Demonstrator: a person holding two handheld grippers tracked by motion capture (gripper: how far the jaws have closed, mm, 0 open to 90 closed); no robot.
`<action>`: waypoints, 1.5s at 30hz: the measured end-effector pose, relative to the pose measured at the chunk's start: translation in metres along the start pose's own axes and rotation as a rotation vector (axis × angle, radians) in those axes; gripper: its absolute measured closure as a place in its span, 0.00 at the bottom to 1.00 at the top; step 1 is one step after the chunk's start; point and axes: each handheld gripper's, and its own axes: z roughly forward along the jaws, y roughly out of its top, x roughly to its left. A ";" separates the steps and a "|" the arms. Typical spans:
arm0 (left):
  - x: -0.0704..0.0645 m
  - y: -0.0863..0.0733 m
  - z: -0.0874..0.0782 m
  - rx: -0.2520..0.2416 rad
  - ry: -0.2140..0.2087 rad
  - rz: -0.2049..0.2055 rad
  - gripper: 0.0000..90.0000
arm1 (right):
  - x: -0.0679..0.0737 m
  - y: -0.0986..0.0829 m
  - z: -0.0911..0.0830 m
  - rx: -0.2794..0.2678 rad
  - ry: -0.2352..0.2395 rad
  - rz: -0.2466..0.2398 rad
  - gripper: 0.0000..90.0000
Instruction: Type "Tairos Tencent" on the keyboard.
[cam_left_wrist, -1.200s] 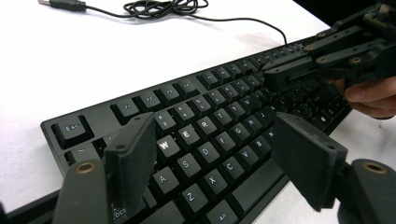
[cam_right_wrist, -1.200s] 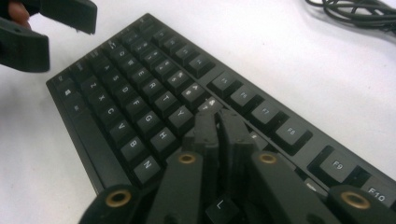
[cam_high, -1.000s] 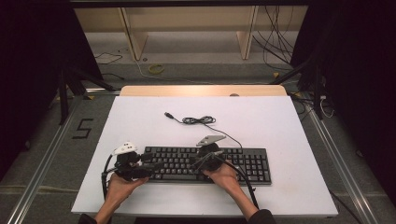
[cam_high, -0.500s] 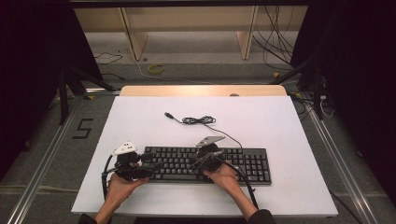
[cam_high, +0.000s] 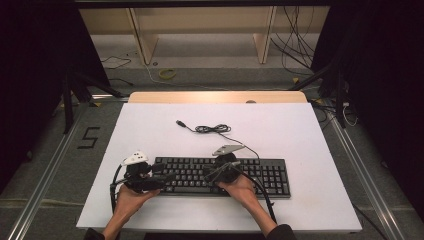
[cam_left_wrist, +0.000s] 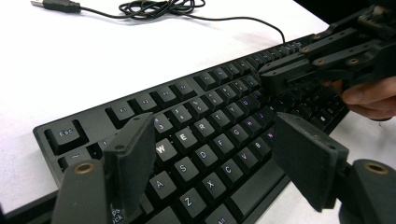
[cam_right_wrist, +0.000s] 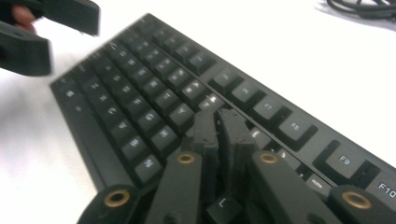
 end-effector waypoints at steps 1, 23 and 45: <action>0.000 0.000 0.000 0.001 0.000 0.003 0.34 | 0.001 0.000 -0.001 -0.008 0.006 0.001 0.90; -0.005 0.003 0.008 0.011 -0.009 0.026 0.36 | 0.005 0.000 -0.016 -0.040 0.051 0.007 0.51; -0.001 0.010 0.022 0.059 -0.027 0.031 0.58 | 0.004 -0.003 -0.026 -0.084 0.047 0.000 0.41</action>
